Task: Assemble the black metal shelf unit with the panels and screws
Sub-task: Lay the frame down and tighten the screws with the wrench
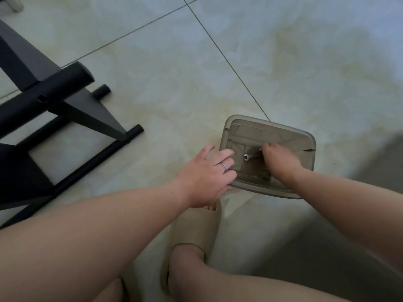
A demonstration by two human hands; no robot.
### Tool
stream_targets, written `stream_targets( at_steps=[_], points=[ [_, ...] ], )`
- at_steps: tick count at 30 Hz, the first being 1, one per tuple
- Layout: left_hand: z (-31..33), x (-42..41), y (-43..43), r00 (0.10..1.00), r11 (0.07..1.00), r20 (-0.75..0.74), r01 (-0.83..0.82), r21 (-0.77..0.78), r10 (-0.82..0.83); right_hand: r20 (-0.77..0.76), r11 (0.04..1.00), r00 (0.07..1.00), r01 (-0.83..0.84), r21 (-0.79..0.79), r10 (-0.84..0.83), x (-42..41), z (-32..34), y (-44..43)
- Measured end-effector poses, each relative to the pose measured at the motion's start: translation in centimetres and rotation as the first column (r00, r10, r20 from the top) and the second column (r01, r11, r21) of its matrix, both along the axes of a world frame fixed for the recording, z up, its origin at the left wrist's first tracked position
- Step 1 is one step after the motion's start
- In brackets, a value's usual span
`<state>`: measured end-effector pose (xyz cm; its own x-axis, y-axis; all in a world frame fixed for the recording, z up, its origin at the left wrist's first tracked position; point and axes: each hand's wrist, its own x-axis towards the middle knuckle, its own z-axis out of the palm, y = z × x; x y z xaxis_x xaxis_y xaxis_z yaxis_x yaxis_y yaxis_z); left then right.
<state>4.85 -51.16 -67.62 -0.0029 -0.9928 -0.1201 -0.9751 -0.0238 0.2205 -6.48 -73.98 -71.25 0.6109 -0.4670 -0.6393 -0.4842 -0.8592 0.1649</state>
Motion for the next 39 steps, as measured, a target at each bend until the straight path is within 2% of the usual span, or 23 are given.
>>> stream_targets(
  at_steps=[4,7,10,15,20,27,30,34,37,39],
  points=[
    [0.5,-0.2,-0.4,1.000,0.996,0.001,-0.003,0.094,0.003,0.022,0.994,0.995,0.100,0.042,-0.101,0.3,0.2,-0.2],
    [1.5,-0.3,-0.9,1.000,0.977,0.006,-0.012,0.214,0.011,0.017,0.988,0.991,0.130,0.083,-0.132,0.3,0.9,-0.3],
    [2.0,-0.5,-1.0,1.000,0.964,0.007,-0.027,0.266,0.026,0.033,0.981,0.988,0.148,0.123,-0.153,-0.1,0.8,0.1],
    [1.8,-0.7,-0.6,0.999,0.967,0.015,-0.034,0.252,0.031,-0.028,0.981,0.999,0.030,0.193,-0.025,-1.0,-0.3,0.4],
    [1.3,-0.4,-0.6,1.000,0.973,0.011,-0.028,0.230,0.026,-0.065,0.983,0.996,-0.051,0.178,0.064,-1.4,-0.9,0.2],
    [2.1,-0.1,-0.6,1.000,0.968,-0.007,-0.010,0.251,0.012,0.136,0.959,0.969,0.175,0.225,-0.208,-0.3,1.0,0.8],
    [4.0,1.3,0.0,1.000,0.975,0.007,-0.009,0.223,0.008,0.240,0.934,0.927,0.216,0.286,-0.288,0.2,3.6,1.3],
    [8.7,5.1,2.0,0.994,0.990,0.095,-0.063,0.128,0.051,0.344,0.856,0.809,0.340,0.388,-0.477,2.2,8.6,2.5],
    [13.2,7.6,4.4,0.976,0.990,0.171,-0.138,0.012,0.134,0.402,0.807,0.737,0.326,0.493,-0.543,4.7,13.5,4.1],
    [16.3,8.7,6.4,0.950,0.970,0.200,-0.224,-0.096,0.239,0.430,0.791,0.722,0.267,0.550,-0.543,6.6,17.1,5.7]
  ],
)
